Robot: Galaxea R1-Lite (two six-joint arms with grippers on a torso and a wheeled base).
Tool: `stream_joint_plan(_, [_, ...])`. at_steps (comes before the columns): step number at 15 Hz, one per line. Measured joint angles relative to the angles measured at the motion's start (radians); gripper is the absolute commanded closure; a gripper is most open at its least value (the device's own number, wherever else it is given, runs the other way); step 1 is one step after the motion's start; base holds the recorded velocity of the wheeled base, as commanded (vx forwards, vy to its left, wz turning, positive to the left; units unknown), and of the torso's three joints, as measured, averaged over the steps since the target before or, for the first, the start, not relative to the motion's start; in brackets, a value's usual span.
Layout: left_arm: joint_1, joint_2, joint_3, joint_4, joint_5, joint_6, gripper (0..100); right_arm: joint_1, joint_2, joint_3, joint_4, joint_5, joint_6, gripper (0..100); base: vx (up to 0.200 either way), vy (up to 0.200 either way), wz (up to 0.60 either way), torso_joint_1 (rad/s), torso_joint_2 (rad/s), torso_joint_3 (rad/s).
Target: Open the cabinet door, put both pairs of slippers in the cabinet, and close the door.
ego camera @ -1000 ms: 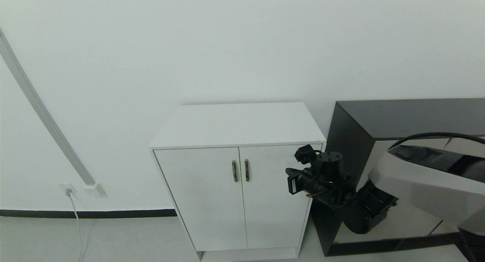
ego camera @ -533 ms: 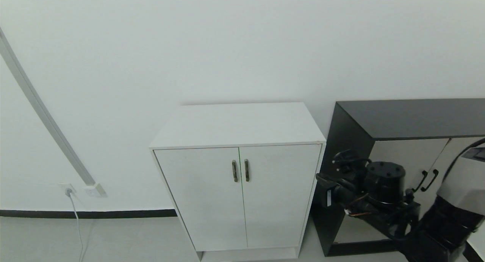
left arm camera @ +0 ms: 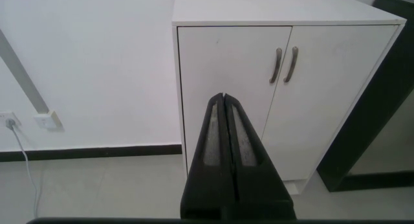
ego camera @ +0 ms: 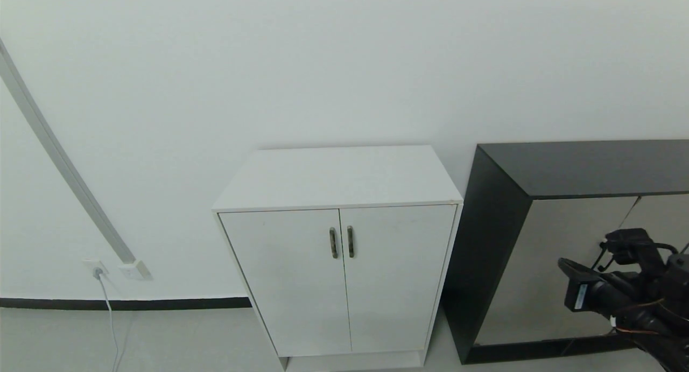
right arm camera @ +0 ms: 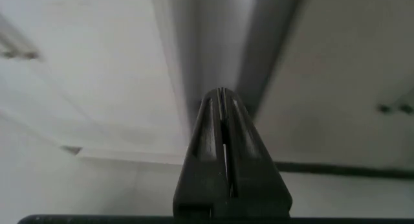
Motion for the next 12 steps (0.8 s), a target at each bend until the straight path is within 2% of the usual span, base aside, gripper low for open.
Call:
stream_joint_plan(2, [0.0,0.0,0.0,0.0,0.0,0.0,100,-0.067,-0.049,0.05,-0.001,0.001,0.006,100,0.0,0.0,0.0,0.0,0.0,0.0])
stream_joint_plan(4, [0.0,0.0,0.0,0.0,0.0,0.0,100,-0.13,-0.119,0.062,0.07,0.005,0.009,100,0.0,0.0,0.0,0.0,0.0,0.0])
stream_joint_plan(7, [0.0,0.0,0.0,0.0,0.0,-0.001,100,-0.181,-0.265,0.066,0.269,0.023,0.011,100,0.0,0.0,0.0,0.0,0.0,0.0])
stream_joint_plan(12, [0.0,0.0,0.0,0.0,0.0,-0.002,100,-0.197,-0.53,0.066,0.605,0.066,0.011,100,0.0,0.0,0.0,0.0,0.0,0.0])
